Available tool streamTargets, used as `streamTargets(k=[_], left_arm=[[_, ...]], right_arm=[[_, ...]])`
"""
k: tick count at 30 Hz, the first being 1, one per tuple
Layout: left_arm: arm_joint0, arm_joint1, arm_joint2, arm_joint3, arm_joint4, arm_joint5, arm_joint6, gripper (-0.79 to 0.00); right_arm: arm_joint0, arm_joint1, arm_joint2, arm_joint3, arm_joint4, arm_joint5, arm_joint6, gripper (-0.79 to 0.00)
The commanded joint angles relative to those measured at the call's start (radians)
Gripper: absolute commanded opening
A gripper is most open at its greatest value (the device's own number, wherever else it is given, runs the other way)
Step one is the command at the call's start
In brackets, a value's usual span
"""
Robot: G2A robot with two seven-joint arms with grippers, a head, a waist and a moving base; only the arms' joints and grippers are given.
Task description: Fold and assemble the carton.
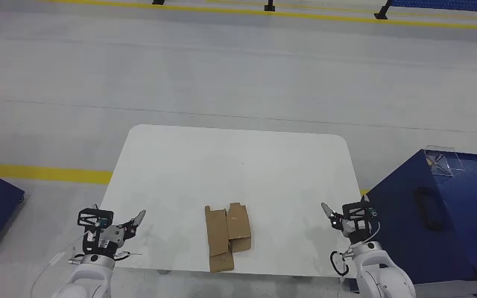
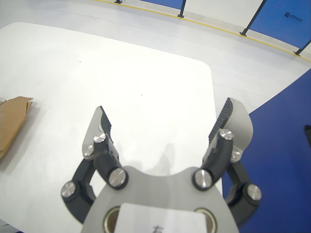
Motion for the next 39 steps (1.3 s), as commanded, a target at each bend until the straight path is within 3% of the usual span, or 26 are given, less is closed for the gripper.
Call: streamTargets(k=[1,10,14,20,23,26,32,39], left_arm=[[0.000,0.000,0.000,0.000,0.000,0.000,0.000,-0.001],[0.000,0.000,0.000,0.000,0.000,0.000,0.000,0.000],[0.000,0.000,0.000,0.000,0.000,0.000,0.000,0.000],[0.000,0.000,0.000,0.000,0.000,0.000,0.000,0.000],[0.000,0.000,0.000,0.000,0.000,0.000,0.000,0.000],[0.000,0.000,0.000,0.000,0.000,0.000,0.000,0.000],[0.000,0.000,0.000,0.000,0.000,0.000,0.000,0.000],[0.000,0.000,0.000,0.000,0.000,0.000,0.000,0.000]], right_arm=[[0.000,0.000,0.000,0.000,0.000,0.000,0.000,0.000],[0.000,0.000,-0.001,0.001,0.008,-0.004,0.005,0.000],[0.086,-0.001,0.036,0.029,0.383,-0.172,0.233,0.000],[0.316,0.007,0.042,0.293,0.993,-0.335,0.739,0.000],[0.471,0.005,-0.029,0.491,1.174,-0.338,0.982,0.000],[0.602,-0.009,-0.127,0.669,1.275,-0.372,1.106,-0.015],[0.783,-0.070,-0.356,0.934,1.378,-0.458,1.184,-0.003],[0.897,-0.162,-0.571,1.151,1.403,-0.543,1.129,0.000]])
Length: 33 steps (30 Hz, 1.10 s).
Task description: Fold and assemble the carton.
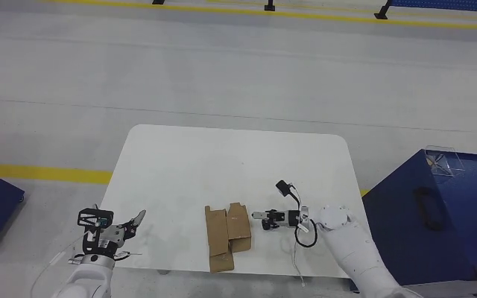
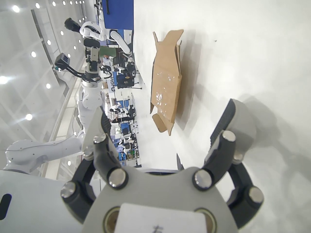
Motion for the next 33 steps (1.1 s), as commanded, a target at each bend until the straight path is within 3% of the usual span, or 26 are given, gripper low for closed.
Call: streamTargets(k=[1,2,5,6,7,10,11,12,13,20,23,28,33], left_arm=[[0.000,0.000,0.000,0.000,0.000,0.000,0.000,0.000],[0.000,0.000,0.000,0.000,0.000,0.000,0.000,0.000],[0.000,0.000,0.000,0.000,0.000,0.000,0.000,0.000],[0.000,0.000,0.000,0.000,0.000,0.000,0.000,0.000],[0.000,0.000,0.000,0.000,0.000,0.000,0.000,0.000],[0.000,0.000,0.000,0.000,0.000,0.000,0.000,0.000],[0.000,0.000,0.000,0.000,0.000,0.000,0.000,0.000],[0.000,0.000,0.000,0.000,0.000,0.000,0.000,0.000],[0.000,0.000,0.000,0.000,0.000,0.000,0.000,0.000],[0.000,0.000,0.000,0.000,0.000,0.000,0.000,0.000],[0.000,0.000,0.000,0.000,0.000,0.000,0.000,0.000],[0.000,0.000,0.000,0.000,0.000,0.000,0.000,0.000],[0.000,0.000,0.000,0.000,0.000,0.000,0.000,0.000]], right_arm=[[0.028,-0.026,-0.052,0.063,0.007,-0.019,-0.015,0.000],[0.039,-0.037,-0.069,0.086,0.014,-0.028,-0.021,-0.022],[0.068,-0.067,-0.103,0.153,0.056,-0.035,-0.019,-0.237],[0.077,-0.075,-0.112,0.171,0.064,-0.041,-0.020,-0.237],[0.085,-0.082,-0.121,0.187,0.068,-0.049,-0.022,-0.385],[0.107,-0.102,-0.143,0.232,0.068,-0.052,-0.040,-0.431],[0.112,-0.107,-0.149,0.244,0.068,-0.056,-0.044,-0.511],[0.117,-0.112,-0.155,0.256,0.068,-0.060,-0.047,-0.730],[0.121,-0.117,-0.159,0.266,0.069,-0.065,-0.049,-0.785],[0.131,-0.136,-0.156,0.294,0.152,-0.123,0.029,-0.785],[0.142,-0.132,-0.150,0.219,0.190,-0.112,0.040,-0.785],[0.114,-0.074,-0.088,-0.113,0.255,-0.103,0.049,-0.785],[-0.009,0.015,0.094,-0.621,0.315,-0.004,0.148,-0.785]])
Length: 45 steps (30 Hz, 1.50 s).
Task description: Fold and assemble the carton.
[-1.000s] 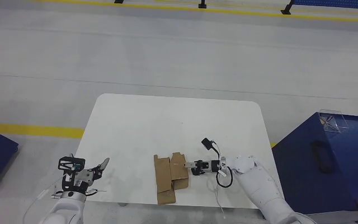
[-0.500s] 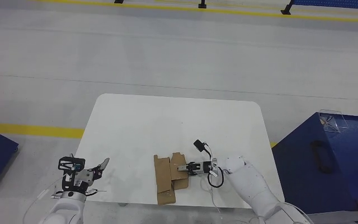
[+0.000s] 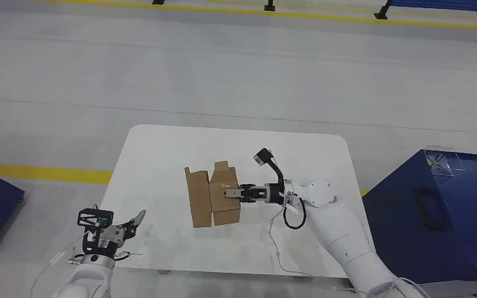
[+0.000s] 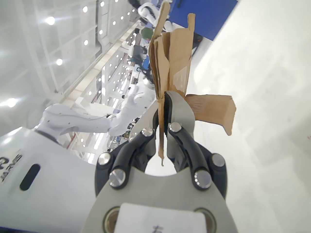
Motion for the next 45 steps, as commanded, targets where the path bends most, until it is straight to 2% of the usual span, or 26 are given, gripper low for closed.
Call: streamTargets(k=[1,5,9,13,24,26,28,31,33,37,40,42,45], left_arm=[[0.000,0.000,0.000,0.000,0.000,0.000,0.000,0.000],[0.000,0.000,0.000,0.000,0.000,0.000,0.000,0.000],[0.000,0.000,0.000,0.000,0.000,0.000,0.000,0.000],[0.000,0.000,0.000,0.000,0.000,0.000,0.000,0.000],[0.000,0.000,0.000,0.000,0.000,0.000,0.000,0.000],[0.000,0.000,0.000,0.000,0.000,0.000,0.000,0.000],[0.000,0.000,0.000,0.000,0.000,0.000,0.000,0.000],[0.000,0.000,0.000,0.000,0.000,0.000,0.000,0.000],[0.000,0.000,0.000,0.000,0.000,0.000,0.000,0.000],[0.000,0.000,0.000,0.000,0.000,0.000,0.000,0.000],[0.000,0.000,0.000,0.000,0.000,0.000,0.000,0.000],[0.000,0.000,0.000,0.000,0.000,0.000,0.000,0.000],[0.000,0.000,0.000,0.000,0.000,0.000,0.000,0.000]], right_arm=[[-0.058,0.034,0.106,-0.264,0.023,0.055,0.050,-0.785],[-0.126,0.063,0.229,-0.558,0.048,0.158,0.041,-0.785],[-0.168,0.075,0.293,-0.704,0.048,0.213,-0.005,-0.785],[-0.177,0.084,0.316,-0.730,0.043,0.252,-0.007,-0.785],[-0.177,0.084,0.316,-0.730,0.043,0.252,-0.007,-0.785],[-0.210,0.084,0.306,-0.702,0.097,0.288,-0.016,-0.785],[-0.243,0.085,0.306,-0.652,0.242,0.320,0.023,-0.785],[-0.271,0.080,0.287,-0.548,0.582,0.417,0.174,-0.785],[-0.273,0.071,0.249,-0.467,0.823,0.538,0.282,-0.785],[-0.263,0.042,0.116,-0.376,1.240,0.839,0.282,-0.785],[-0.243,0.016,-0.059,-0.367,1.578,0.933,0.201,-0.785],[-0.234,-0.001,-0.156,-0.392,1.852,1.058,0.076,-0.785],[-0.243,-0.031,-0.215,-0.366,2.202,1.263,-0.129,-0.785]])
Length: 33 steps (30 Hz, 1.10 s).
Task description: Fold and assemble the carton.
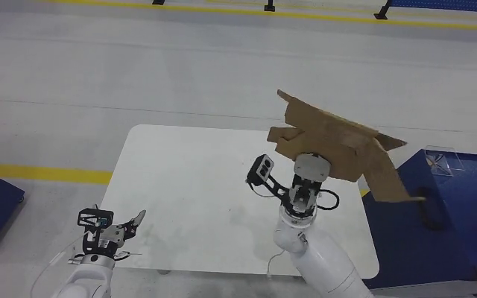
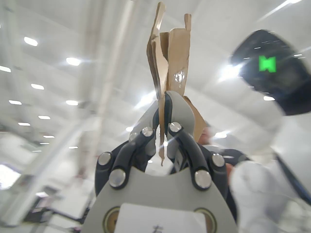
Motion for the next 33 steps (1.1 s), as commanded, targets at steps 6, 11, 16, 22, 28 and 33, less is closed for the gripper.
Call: streamTargets(k=[6,11,16,22,28,33], left_arm=[[0.000,0.000,0.000,0.000,0.000,0.000,0.000,0.000],[0.000,0.000,0.000,0.000,0.000,0.000,0.000,0.000],[0.000,0.000,0.000,0.000,0.000,0.000,0.000,0.000],[0.000,0.000,0.000,0.000,0.000,0.000,0.000,0.000],[0.000,0.000,0.000,0.000,0.000,0.000,0.000,0.000],[0.000,0.000,0.000,0.000,0.000,0.000,0.000,0.000]], right_arm=[[-0.009,-0.093,-0.081,0.206,0.571,0.384,-0.386,-0.785],[0.006,-0.143,-0.047,0.289,0.533,0.427,-0.429,-0.785],[0.011,-0.155,0.128,0.235,-0.038,0.260,-0.262,-0.785],[0.058,-0.108,0.268,0.302,-0.891,-0.305,0.276,-0.785],[0.039,-0.058,0.453,0.205,-1.215,-0.740,0.299,-0.785],[-0.065,-0.027,0.590,-0.020,-1.559,-1.018,0.150,-0.785]])
